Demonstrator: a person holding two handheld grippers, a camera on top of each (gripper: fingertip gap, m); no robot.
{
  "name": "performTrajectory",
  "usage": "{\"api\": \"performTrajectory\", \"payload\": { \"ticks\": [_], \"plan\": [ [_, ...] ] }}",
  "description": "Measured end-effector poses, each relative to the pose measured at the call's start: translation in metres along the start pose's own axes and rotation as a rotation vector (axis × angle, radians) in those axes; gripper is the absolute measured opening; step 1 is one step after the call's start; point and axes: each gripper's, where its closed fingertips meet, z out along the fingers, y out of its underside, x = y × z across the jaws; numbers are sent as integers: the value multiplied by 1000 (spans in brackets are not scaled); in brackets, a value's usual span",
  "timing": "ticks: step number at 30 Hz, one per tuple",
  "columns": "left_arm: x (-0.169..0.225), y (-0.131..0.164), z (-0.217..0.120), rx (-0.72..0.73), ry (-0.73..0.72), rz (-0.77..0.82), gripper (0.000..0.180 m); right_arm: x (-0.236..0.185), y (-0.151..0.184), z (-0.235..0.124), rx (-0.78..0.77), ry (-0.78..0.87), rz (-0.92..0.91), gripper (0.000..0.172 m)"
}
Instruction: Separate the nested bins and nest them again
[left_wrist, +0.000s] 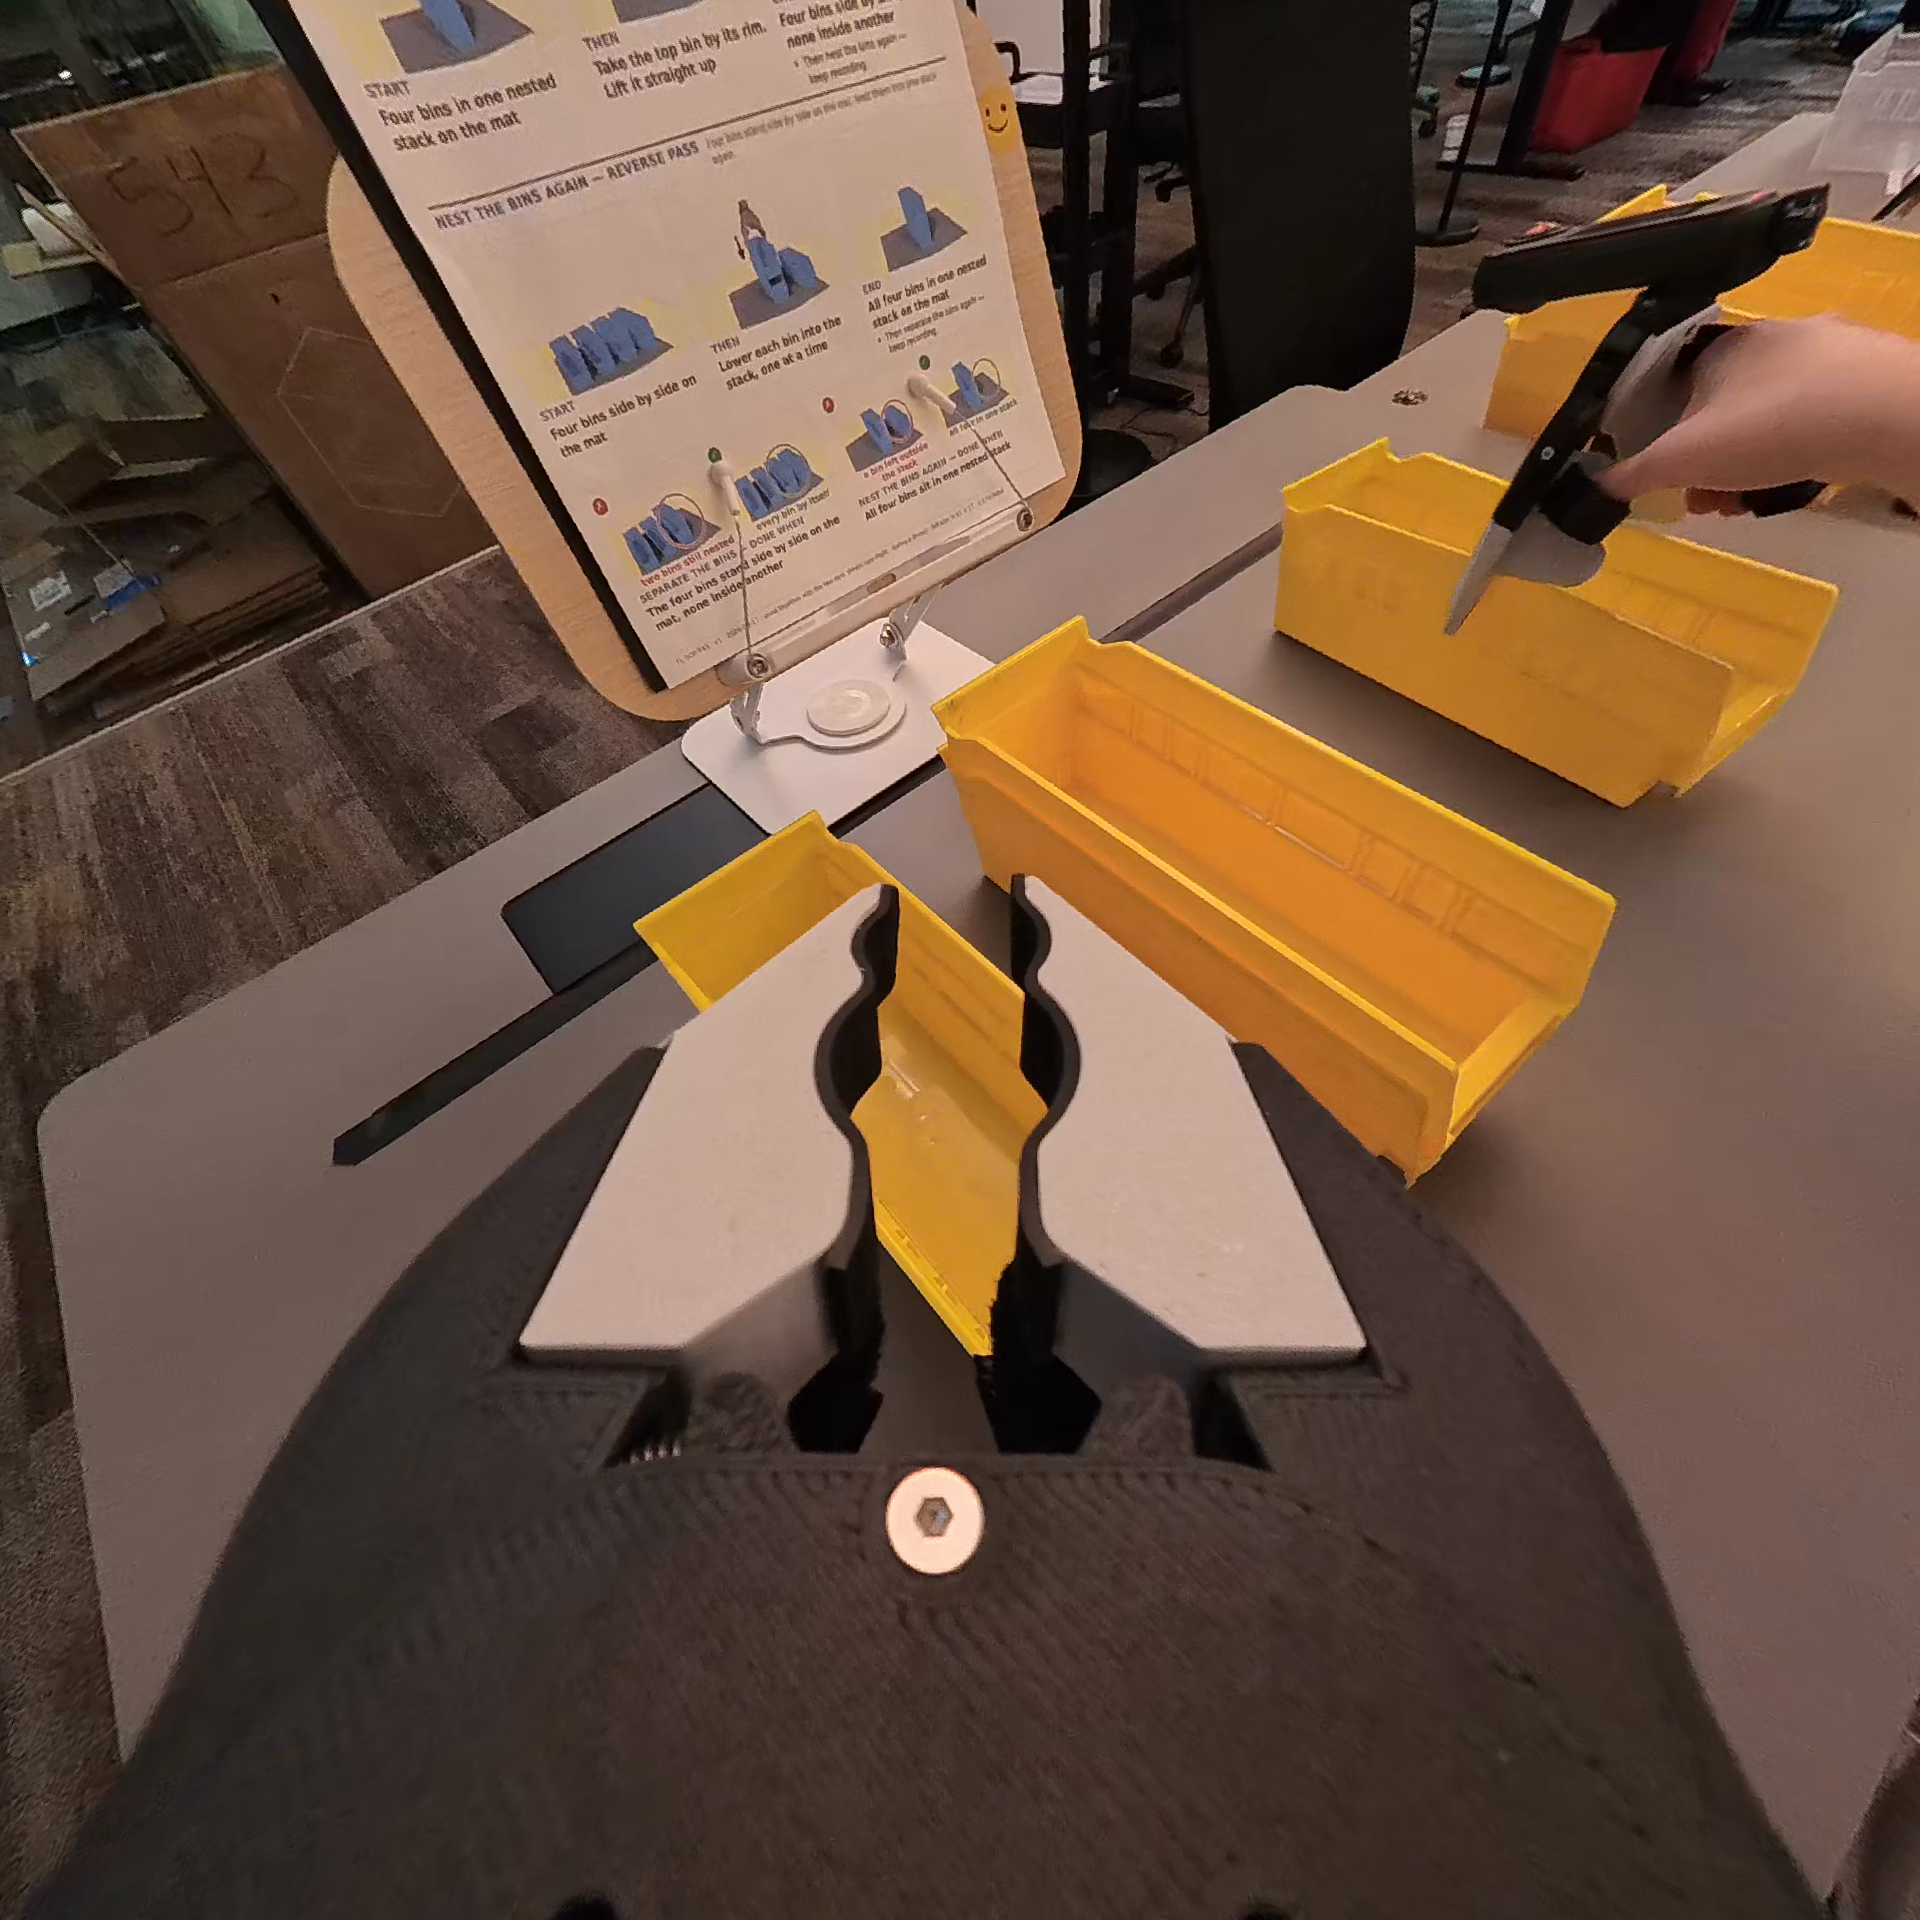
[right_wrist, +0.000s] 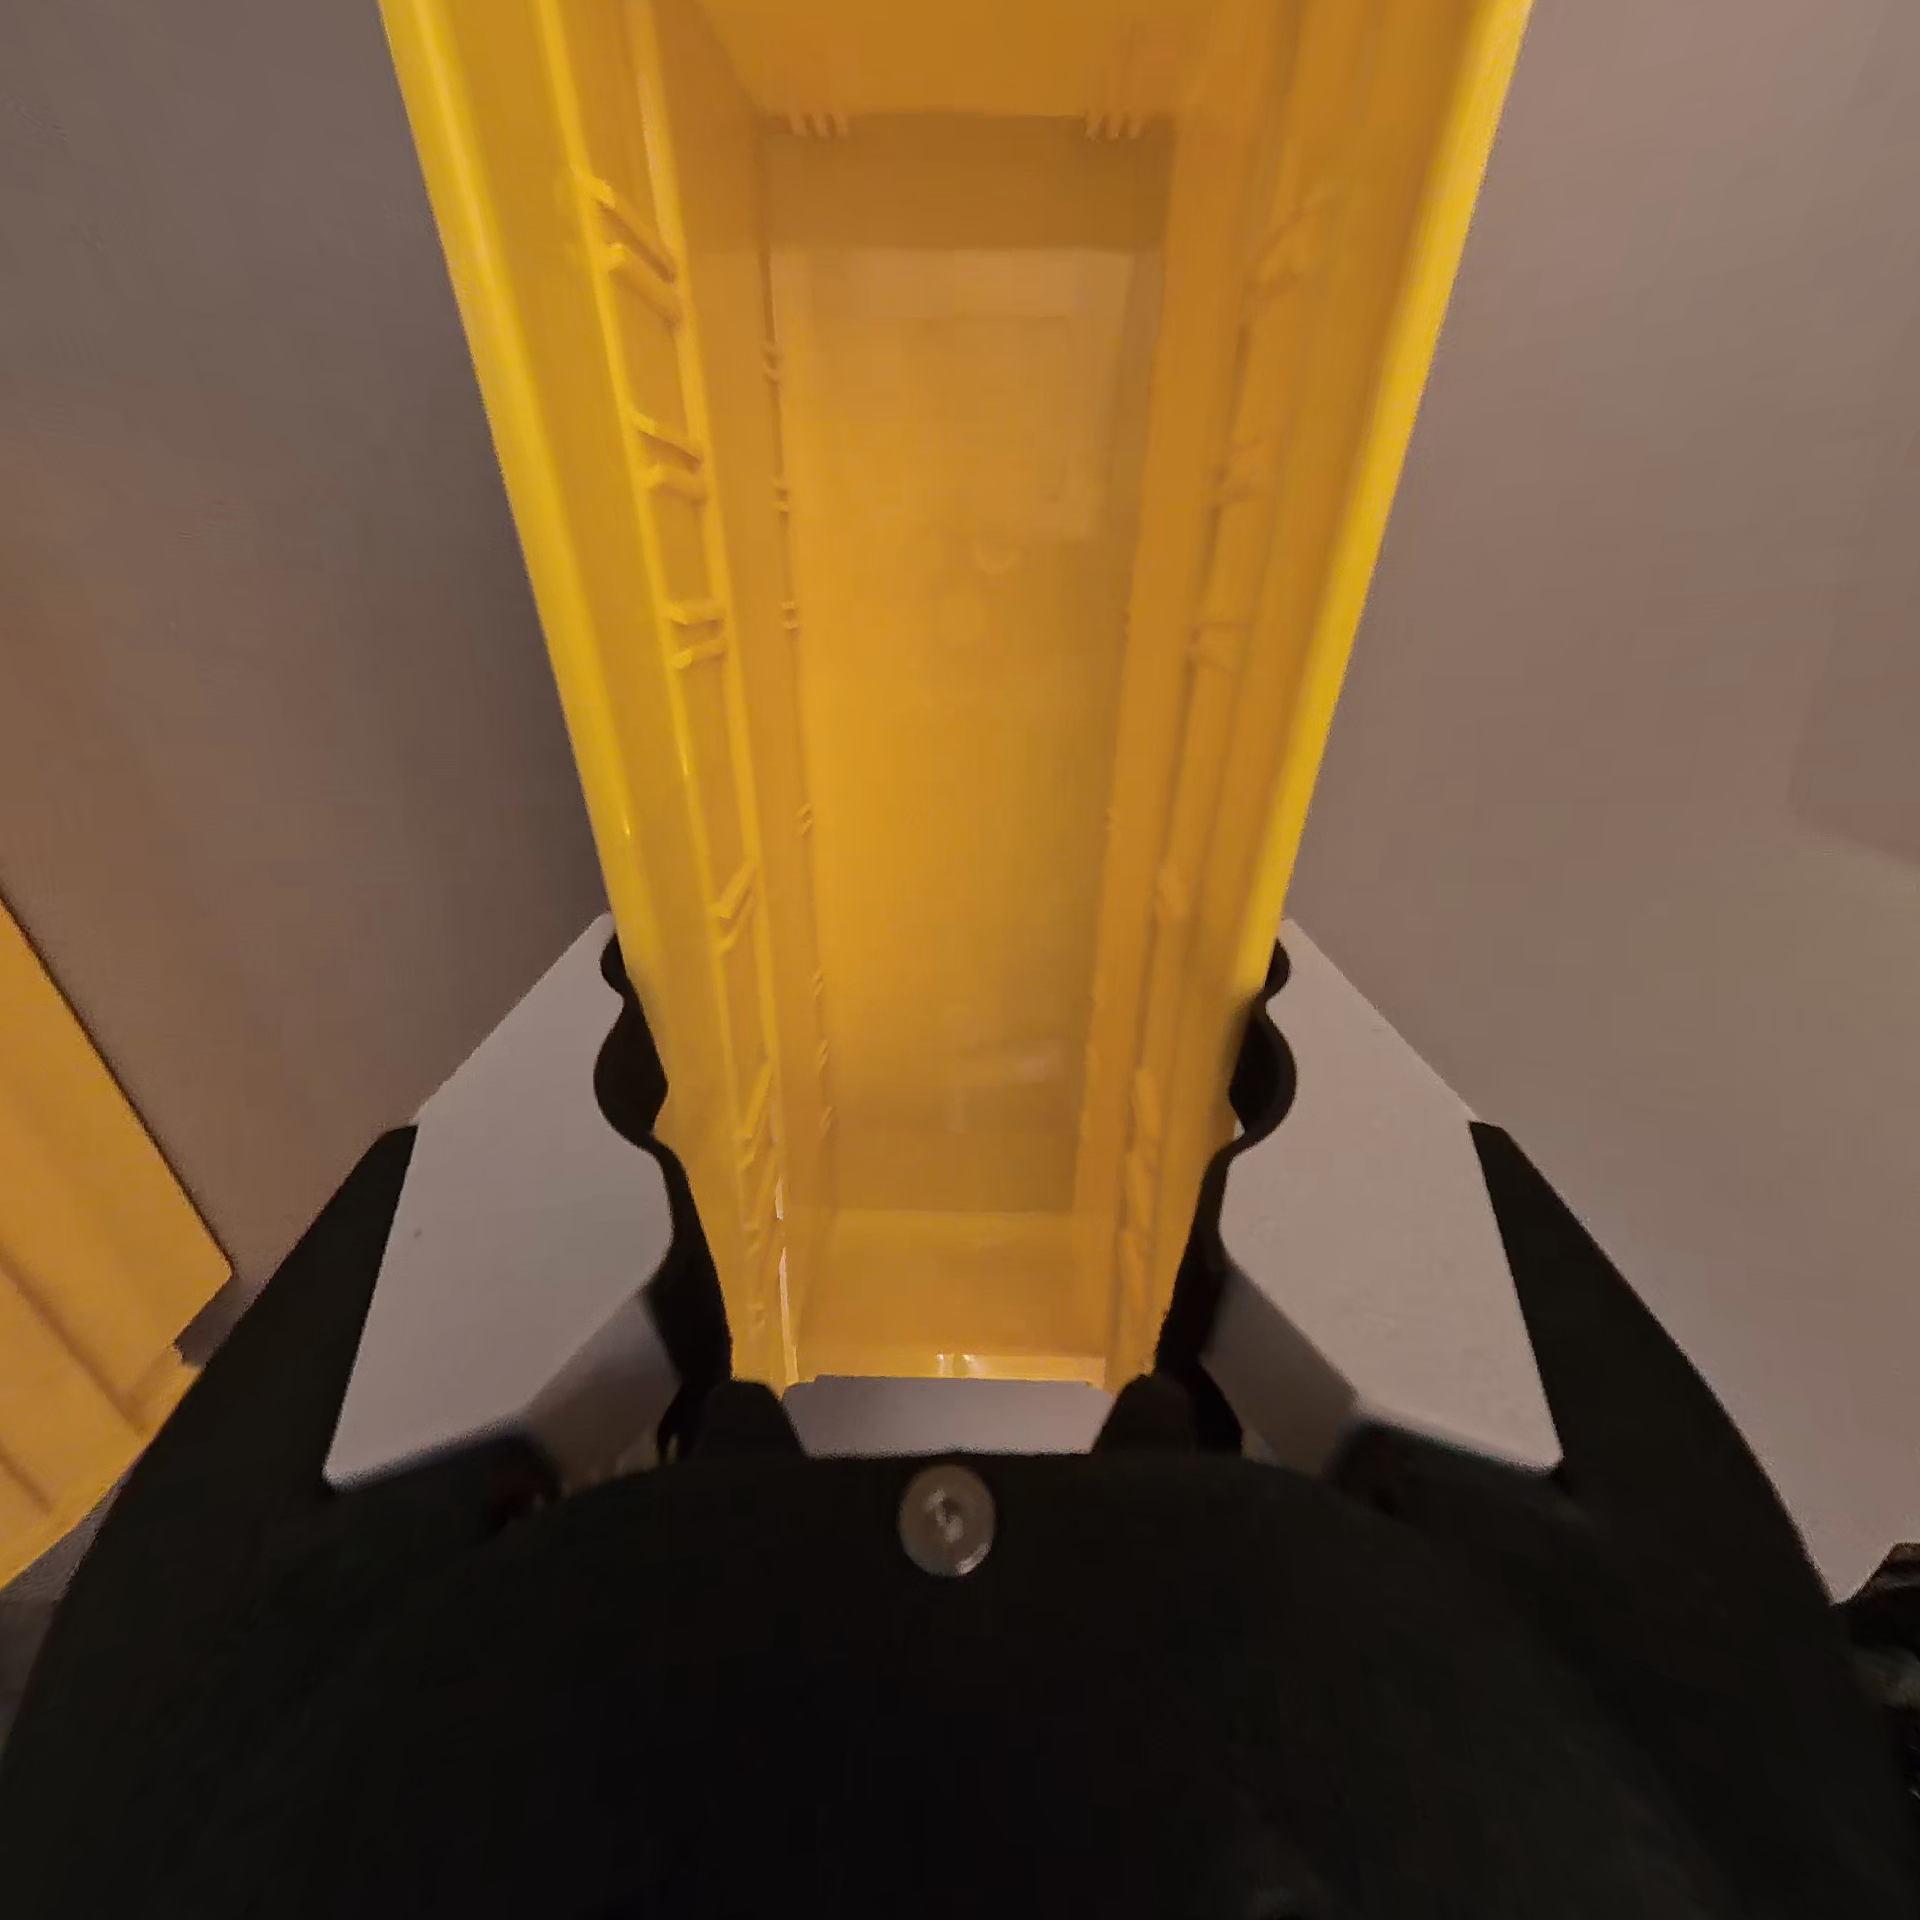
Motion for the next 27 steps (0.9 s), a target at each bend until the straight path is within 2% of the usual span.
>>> {"api": "performTrajectory", "payload": {
  "ticks": [1, 10, 15, 22, 27],
  "plan": [
    [0, -1, -1, 4, 1, -1, 20, -1, 2, -2, -1, -10, 0, 112],
    [1, -5, -8, 36, 18, -8, 20, -28, 27, -37, -9, -33, -40, 107],
    [7, -9, -14, 61, 35, 6, 19, -62, 38, -76, 2, -55, -71, 107],
    [13, -12, -23, 81, 58, 10, 20, -158, 45, -156, 111, -41, -156, 112],
    [15, -11, -36, 98, 66, 17, 20, -240, 41, -171, 146, -100, -196, 113]
  ]
}}
